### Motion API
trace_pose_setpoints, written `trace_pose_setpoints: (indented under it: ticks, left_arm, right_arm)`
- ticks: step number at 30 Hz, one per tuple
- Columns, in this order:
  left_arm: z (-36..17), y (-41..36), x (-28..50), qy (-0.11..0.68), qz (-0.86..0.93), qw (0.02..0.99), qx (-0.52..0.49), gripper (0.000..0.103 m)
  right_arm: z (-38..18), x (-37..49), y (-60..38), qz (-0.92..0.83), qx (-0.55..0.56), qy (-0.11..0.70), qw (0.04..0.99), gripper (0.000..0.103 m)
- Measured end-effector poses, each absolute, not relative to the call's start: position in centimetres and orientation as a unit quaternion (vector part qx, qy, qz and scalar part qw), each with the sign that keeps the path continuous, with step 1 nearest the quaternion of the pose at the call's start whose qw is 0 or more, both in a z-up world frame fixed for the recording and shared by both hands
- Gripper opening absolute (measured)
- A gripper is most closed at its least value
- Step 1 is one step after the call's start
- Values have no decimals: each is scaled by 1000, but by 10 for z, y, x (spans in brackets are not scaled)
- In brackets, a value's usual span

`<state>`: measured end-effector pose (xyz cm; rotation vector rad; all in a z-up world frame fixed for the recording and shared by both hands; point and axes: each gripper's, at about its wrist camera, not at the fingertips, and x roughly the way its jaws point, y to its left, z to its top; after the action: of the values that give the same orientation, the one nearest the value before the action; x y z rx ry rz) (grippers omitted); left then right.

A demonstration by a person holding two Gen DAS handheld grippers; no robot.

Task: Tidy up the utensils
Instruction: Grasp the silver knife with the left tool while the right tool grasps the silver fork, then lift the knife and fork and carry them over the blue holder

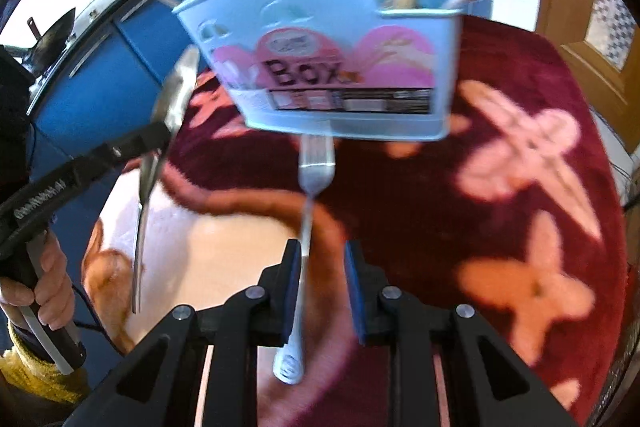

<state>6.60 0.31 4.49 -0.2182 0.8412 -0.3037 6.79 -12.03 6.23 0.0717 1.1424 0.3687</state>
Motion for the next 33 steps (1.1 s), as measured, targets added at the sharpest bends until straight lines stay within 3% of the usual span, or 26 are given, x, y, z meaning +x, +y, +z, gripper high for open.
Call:
trace_pose_setpoints:
  ticks: [13,21,33]
  left_arm:
    - [62,49,63,361,-133,915,-121,2]
    - [66,46,58,355,-145,914,-133,2]
    - [75,44,46,342,-157,916,-142,2]
  right_arm:
    - [41,99,-86,139,-4,577,805,27]
    - [40,94,-87,125,15,565,815,6]
    - [73,51,-115,163,91,480,857,5]
